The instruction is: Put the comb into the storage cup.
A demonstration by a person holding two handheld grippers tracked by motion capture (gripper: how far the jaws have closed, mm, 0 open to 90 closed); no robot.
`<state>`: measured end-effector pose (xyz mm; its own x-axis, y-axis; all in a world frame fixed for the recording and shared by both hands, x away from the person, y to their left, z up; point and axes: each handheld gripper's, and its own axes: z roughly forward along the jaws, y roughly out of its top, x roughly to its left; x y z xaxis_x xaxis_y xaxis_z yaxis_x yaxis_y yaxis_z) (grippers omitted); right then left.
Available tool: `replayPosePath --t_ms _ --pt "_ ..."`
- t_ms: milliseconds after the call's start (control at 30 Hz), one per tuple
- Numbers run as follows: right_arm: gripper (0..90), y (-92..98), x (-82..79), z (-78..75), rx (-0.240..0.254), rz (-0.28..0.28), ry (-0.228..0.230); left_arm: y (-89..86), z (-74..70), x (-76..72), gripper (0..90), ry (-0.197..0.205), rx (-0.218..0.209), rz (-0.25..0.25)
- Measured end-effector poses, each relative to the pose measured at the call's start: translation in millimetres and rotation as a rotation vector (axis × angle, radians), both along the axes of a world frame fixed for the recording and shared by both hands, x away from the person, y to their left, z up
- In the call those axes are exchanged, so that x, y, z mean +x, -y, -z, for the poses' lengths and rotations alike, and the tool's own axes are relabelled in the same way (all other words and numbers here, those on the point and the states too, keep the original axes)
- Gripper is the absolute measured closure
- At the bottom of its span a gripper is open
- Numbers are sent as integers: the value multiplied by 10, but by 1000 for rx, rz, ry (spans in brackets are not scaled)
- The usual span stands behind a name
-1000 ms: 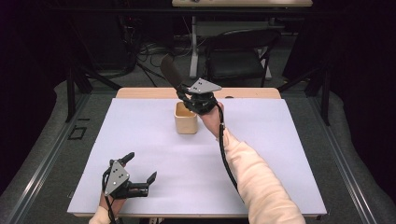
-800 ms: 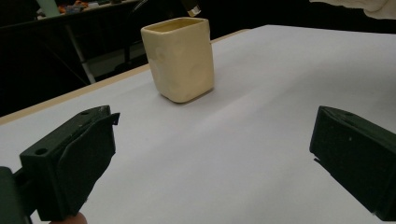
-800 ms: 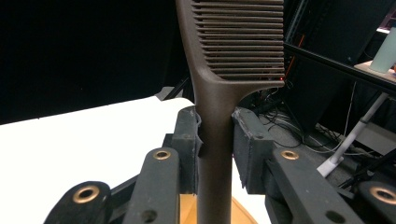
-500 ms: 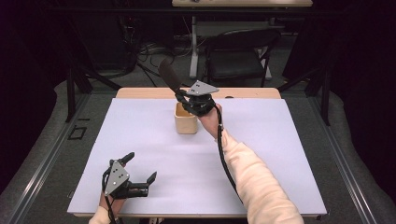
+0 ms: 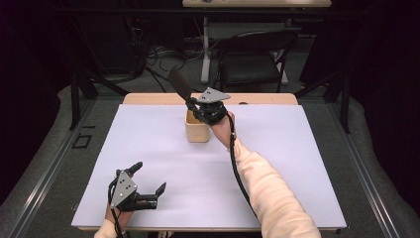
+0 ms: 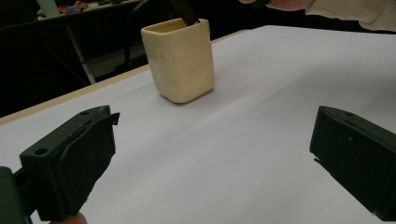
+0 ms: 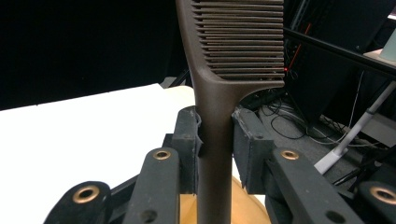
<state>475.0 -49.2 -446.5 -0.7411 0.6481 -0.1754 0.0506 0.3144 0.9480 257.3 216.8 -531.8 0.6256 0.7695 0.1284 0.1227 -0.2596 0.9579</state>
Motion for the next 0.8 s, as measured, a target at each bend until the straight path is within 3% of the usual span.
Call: replayPosePath --t_ms 433,800 --pt "722 10 54 93 -18 5 -60 -2 0 1 2 -1 2 1" --pt "722 16 78 138 -38 9 -78 0 -1 0 2 -1 1 1"
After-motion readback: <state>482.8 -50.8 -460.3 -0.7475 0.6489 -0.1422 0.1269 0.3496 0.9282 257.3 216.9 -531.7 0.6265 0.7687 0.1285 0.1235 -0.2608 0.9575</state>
